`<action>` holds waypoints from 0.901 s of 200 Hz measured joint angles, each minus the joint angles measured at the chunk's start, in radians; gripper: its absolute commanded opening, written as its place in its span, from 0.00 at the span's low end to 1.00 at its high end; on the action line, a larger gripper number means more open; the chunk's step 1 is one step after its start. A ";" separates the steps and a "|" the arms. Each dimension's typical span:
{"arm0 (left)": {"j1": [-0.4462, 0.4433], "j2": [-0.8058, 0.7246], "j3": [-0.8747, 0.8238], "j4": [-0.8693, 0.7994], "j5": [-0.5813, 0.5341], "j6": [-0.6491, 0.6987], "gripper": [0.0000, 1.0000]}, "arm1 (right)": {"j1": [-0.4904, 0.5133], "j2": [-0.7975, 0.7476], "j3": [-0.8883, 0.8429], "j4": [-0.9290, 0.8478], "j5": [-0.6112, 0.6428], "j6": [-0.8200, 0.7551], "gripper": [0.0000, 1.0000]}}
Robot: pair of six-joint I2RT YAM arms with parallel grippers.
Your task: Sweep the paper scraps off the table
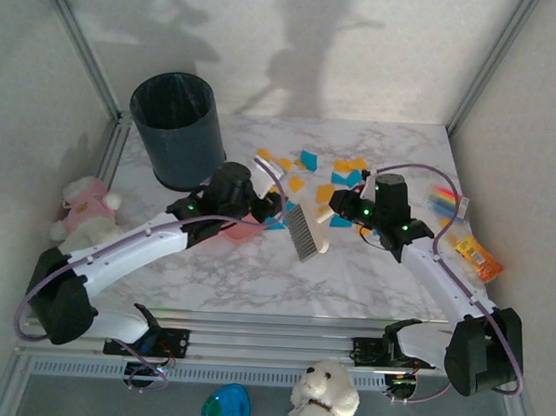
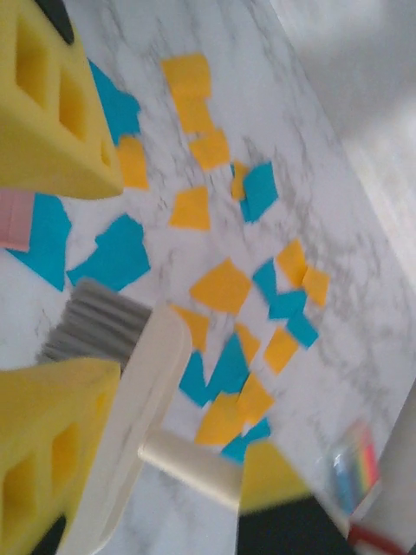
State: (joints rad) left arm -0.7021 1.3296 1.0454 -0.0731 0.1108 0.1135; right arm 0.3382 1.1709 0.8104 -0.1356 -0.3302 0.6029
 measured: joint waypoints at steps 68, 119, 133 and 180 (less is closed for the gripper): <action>0.159 -0.051 -0.021 -0.231 -0.016 -0.024 0.68 | -0.025 0.028 0.144 -0.146 0.024 -0.066 0.00; 0.236 -0.027 -0.021 -0.423 -0.038 0.034 0.69 | -0.061 0.060 0.233 -0.243 0.023 -0.100 0.00; 0.252 -0.017 -0.021 -0.467 -0.035 0.067 0.69 | -0.068 0.060 0.248 -0.265 0.023 -0.107 0.00; 0.306 0.014 -0.021 -0.554 -0.005 0.180 0.66 | -0.090 0.060 0.261 -0.326 0.024 -0.125 0.00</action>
State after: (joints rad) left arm -0.3962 1.3437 1.0245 -0.6266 0.1055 0.2939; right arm 0.2478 1.2308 1.0718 -0.4618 -0.3065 0.4782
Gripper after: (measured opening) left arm 0.675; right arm 0.259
